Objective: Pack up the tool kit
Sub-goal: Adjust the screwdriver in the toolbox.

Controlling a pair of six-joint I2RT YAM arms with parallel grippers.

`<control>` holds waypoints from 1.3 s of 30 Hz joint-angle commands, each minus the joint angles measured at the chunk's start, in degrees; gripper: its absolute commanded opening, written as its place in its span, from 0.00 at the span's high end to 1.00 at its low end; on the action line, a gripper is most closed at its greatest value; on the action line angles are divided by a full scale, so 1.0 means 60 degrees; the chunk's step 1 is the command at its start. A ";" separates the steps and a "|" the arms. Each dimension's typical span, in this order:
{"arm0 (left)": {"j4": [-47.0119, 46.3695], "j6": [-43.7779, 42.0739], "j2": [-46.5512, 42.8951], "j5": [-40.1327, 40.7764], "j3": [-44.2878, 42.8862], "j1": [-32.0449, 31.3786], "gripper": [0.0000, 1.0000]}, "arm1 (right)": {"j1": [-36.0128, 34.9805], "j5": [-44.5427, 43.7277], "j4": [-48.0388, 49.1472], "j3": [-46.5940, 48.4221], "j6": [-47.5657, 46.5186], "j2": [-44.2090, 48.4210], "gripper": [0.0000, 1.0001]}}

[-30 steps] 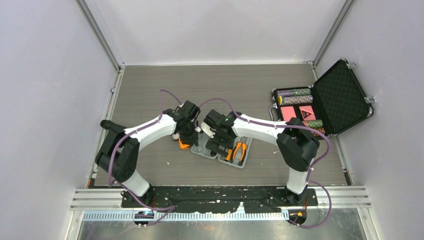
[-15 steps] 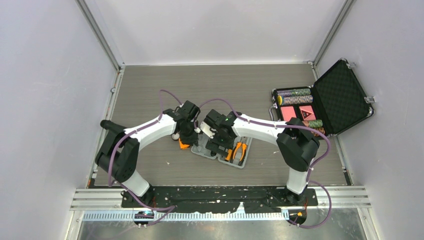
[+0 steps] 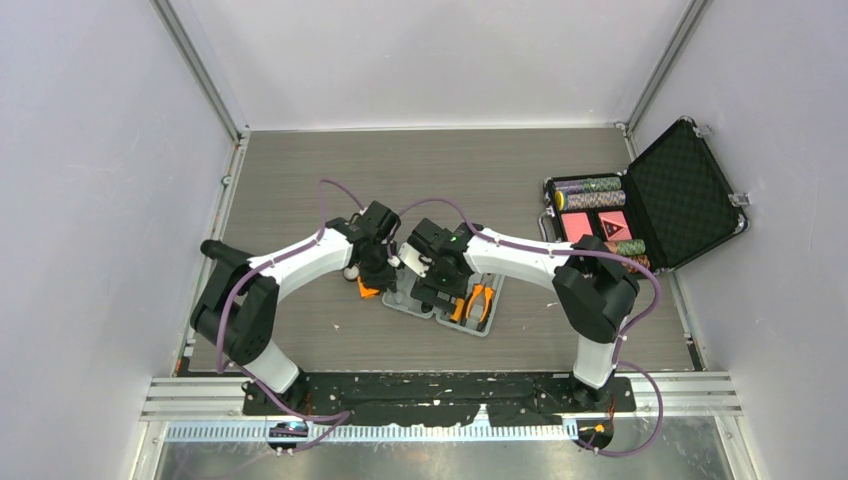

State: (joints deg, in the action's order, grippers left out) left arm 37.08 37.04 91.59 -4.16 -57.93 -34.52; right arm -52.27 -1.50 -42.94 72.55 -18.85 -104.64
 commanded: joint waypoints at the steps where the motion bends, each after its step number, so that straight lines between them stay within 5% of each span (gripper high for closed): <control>1: -0.0145 -0.0020 -0.0244 -0.0163 -0.0284 -0.0053 0.73 | 0.0005 0.0118 0.0567 0.0247 -0.0396 -0.0340 0.11; 12: -0.0181 -0.0035 -0.0024 -0.0202 -0.0283 -0.0057 0.73 | 0.0272 -0.0372 0.0680 0.0127 -0.0389 -0.0584 0.11; 30: -0.0277 -0.0035 -0.0372 -0.0216 -0.0147 -0.0057 0.73 | 0.0552 0.1439 0.0756 -0.0087 -0.0174 -0.2299 0.14; 39: -0.0107 0.0038 -0.1091 0.0101 -0.0261 -0.0061 0.73 | 0.0552 0.1022 0.0231 0.0703 -0.0053 -0.0632 0.12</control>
State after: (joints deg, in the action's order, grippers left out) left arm 36.99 37.10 91.31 -2.55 -57.91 -34.04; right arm -49.50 3.01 -44.38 75.77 -20.47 -107.70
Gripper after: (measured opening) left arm 0.269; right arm 0.872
